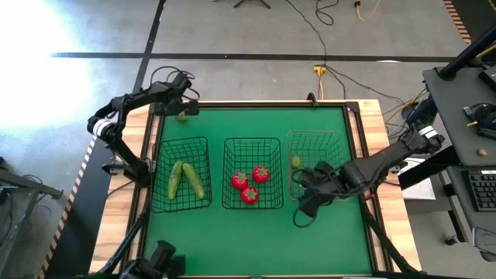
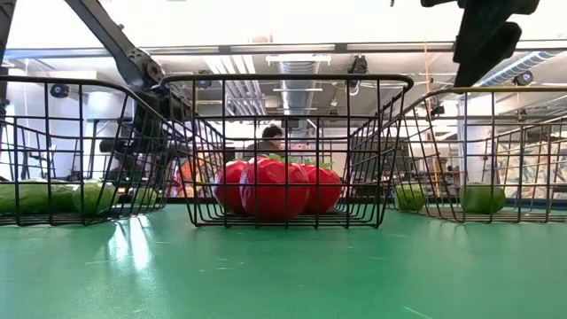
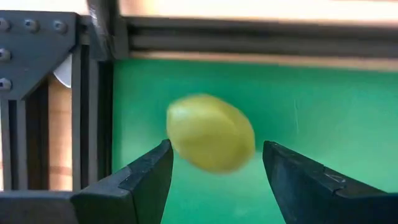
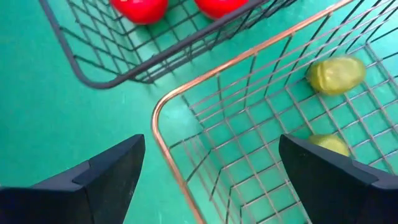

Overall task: Sort produce into baskets
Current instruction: Put the lime into the gold wire basket

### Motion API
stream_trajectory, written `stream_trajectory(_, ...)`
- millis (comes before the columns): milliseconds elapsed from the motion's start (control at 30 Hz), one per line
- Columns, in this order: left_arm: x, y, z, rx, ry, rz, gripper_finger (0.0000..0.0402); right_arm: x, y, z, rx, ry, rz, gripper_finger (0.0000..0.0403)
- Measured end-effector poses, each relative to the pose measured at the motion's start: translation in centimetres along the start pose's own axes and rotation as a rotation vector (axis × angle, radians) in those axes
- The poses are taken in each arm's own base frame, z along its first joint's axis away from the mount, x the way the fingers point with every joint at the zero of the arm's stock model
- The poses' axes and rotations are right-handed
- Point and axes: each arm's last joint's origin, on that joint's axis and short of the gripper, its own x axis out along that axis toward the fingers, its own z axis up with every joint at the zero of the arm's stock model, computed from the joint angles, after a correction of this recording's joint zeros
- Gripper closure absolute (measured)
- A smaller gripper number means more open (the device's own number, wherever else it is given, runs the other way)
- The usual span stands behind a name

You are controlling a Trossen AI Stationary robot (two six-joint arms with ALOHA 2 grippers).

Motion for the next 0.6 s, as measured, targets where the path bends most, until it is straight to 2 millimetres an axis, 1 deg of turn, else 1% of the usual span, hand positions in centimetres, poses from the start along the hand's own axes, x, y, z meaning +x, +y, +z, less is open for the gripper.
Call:
stream_trajectory(133,0.1,-0.4,0.0,-0.097,-0.017,-0.011,0.017,-0.1,0.3,-0.4,-0.018,0.003,0.006,0.0039)
stream_trajectory(300,-0.3,-1.3,-0.6,-0.117,-0.036,-0.009,0.017,-0.1,0.3,-0.4,-0.073,0.003,0.003,0.0039)
stream_trajectory(433,-0.7,-2.6,-1.4,-0.187,-0.102,0.035,0.017,0.0,0.2,-0.5,-0.141,0.001,-0.007,0.0039)
stream_trajectory(600,-1.3,-4.1,-2.5,-0.3,-0.229,0.087,0.017,0.1,0.1,-0.6,-0.201,0.007,-0.016,0.0039)
